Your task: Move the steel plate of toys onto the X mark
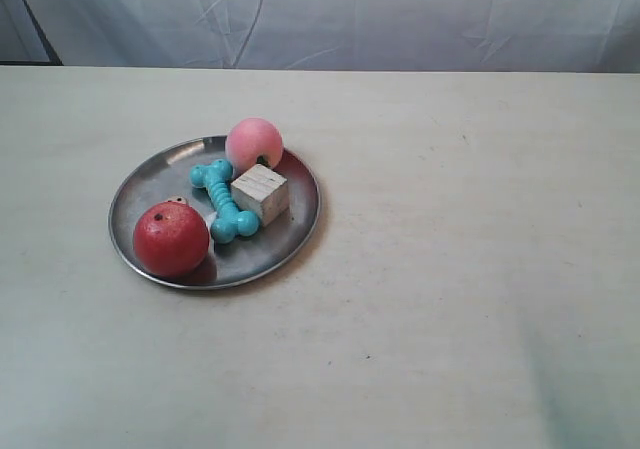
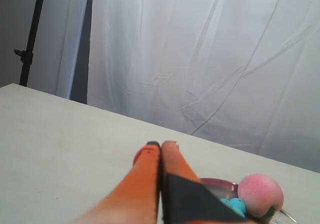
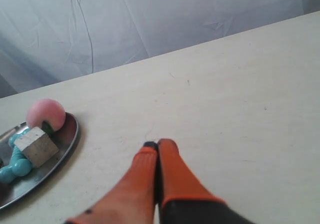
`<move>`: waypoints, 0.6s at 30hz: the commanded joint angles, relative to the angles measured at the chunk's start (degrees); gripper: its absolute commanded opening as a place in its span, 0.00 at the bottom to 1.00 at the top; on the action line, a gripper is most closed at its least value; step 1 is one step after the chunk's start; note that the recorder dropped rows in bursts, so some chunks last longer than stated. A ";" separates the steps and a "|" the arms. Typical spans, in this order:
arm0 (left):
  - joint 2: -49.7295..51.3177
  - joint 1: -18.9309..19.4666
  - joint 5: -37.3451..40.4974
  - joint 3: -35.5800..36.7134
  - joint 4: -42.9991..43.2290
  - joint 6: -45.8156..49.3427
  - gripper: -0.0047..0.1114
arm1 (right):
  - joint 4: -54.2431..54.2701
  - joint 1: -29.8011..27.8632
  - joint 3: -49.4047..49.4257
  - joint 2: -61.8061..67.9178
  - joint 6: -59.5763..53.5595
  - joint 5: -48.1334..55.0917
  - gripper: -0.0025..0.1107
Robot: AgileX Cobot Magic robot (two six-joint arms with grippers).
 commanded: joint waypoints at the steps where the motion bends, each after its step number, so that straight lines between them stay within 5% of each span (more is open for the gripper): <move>1: -0.21 0.10 -0.31 0.21 0.00 0.14 0.04 | -0.17 -0.23 0.12 -0.16 -0.17 -0.68 0.02; 10: -0.21 0.10 0.10 0.21 1.76 0.14 0.04 | -0.17 -0.23 0.12 -0.16 -0.17 -0.68 0.02; 18: -0.21 0.10 9.70 0.21 4.22 0.14 0.04 | -0.17 -0.23 0.12 -0.16 -0.17 -0.79 0.02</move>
